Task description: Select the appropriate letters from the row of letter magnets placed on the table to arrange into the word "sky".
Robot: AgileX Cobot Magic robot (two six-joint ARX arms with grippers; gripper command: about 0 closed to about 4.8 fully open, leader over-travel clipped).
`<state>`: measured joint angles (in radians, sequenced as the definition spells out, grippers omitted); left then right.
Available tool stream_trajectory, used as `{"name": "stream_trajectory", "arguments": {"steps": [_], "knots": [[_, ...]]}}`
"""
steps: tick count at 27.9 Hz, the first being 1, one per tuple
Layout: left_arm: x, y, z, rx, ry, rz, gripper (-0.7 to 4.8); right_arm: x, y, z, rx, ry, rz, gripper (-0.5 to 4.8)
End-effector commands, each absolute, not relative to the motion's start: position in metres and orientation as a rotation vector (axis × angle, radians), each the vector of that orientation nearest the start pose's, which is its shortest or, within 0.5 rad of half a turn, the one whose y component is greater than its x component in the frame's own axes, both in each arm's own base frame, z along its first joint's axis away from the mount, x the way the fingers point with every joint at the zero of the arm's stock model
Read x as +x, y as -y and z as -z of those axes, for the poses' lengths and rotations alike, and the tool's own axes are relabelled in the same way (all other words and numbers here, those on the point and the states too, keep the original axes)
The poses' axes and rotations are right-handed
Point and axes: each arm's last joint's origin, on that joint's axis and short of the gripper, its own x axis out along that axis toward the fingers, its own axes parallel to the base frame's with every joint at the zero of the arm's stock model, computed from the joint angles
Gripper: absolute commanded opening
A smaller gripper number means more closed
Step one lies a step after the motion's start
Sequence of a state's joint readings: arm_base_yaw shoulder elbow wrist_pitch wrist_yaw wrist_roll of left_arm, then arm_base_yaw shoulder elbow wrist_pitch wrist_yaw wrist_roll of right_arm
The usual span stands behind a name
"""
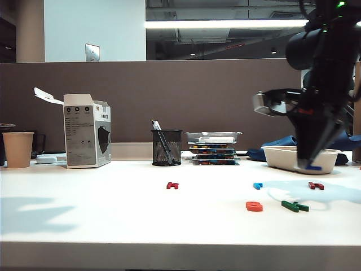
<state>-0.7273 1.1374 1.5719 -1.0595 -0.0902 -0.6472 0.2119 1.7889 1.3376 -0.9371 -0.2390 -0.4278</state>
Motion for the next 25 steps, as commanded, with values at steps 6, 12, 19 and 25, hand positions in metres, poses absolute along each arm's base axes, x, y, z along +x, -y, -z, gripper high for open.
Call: {"name": "stream_trajectory", "arguments": {"steps": [6,12,19,25], "knots": [[0.139,0.12,-0.446,-0.356,-0.739,0.404,-0.05,0.305,-0.073,-0.192,-0.267,-1.291,-0.633,-0.05],[0.139,0.12,-0.446,-0.356,-0.739,0.403,-0.05,0.303,-0.073,-0.181,-0.244,-1.269,-0.621,-0.05],[0.139,0.12,-0.446,-0.356,-0.739,0.403,-0.05,0.302,-0.072,-0.178,-0.266,-1.277,-0.592,-0.05],[0.139,0.12,-0.446,-0.356,-0.739,0.404,-0.05,0.293,-0.07,-0.166,-0.262,-1.327,-0.595,-0.05]]}}
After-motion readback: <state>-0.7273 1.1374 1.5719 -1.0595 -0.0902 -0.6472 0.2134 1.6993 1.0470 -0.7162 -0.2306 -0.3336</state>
